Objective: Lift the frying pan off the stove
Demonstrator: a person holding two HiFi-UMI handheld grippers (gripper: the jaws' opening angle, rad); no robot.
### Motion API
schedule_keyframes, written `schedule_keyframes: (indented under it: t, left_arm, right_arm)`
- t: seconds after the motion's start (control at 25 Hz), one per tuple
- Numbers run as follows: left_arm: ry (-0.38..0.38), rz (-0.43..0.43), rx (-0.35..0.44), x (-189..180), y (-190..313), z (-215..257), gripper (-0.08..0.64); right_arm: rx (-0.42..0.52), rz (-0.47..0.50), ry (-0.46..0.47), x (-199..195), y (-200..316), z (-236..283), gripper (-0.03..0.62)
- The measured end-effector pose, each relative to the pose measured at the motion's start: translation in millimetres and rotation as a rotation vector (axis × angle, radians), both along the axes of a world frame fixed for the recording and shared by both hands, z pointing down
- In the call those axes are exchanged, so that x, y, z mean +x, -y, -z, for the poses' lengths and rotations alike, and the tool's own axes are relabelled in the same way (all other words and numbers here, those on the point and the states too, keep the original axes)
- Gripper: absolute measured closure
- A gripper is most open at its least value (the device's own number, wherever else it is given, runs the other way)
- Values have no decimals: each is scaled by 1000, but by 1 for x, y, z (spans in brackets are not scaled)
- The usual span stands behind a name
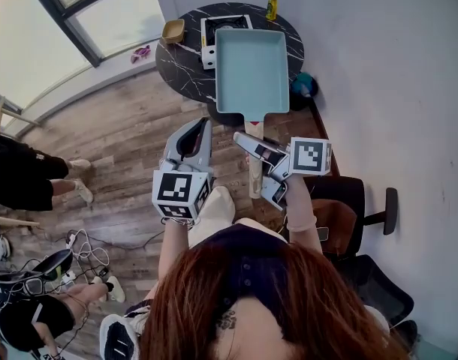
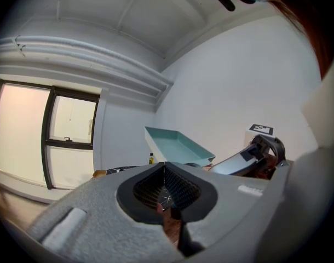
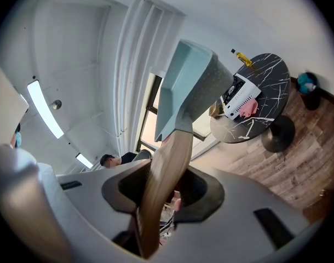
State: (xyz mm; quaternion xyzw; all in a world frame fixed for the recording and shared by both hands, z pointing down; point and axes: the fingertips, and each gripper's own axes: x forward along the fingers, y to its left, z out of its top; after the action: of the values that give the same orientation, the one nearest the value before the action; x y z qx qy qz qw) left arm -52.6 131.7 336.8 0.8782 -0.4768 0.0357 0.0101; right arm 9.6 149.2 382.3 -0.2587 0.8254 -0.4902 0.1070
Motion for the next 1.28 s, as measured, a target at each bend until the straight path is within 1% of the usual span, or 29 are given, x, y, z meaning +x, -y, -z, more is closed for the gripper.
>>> schedule_keyframes:
  t: [0.16,0.32,0.6,0.8,1.0,1.2,1.28]
  left_arm:
    - [5,-2,-6,3,-8,-1,548]
    - [4,-4,-10,4,-17,-1,548]
    - [13,-4,1,10,-33,2,548]
    - [17,-8,3,13,-34,6,548]
    - [24,-6,16,23,-53,3,548]
    - [22,-10,20,29,-61,4,548]
    - [22,-12,21,31,-64,3,548]
  right_arm:
    - [13,7,-5,0,-7,2,449]
    - [-2,4,-2,1,-16,0,449]
    - [11,6,-9,7,-34,2,449]
    - [5,6,-9,11,-36,4,448]
    - [23,12,-1,19,-55,2,448]
    - [39,15,-4,24,-63,4,448]
    - [31,10,-6,26,-65,3,448]
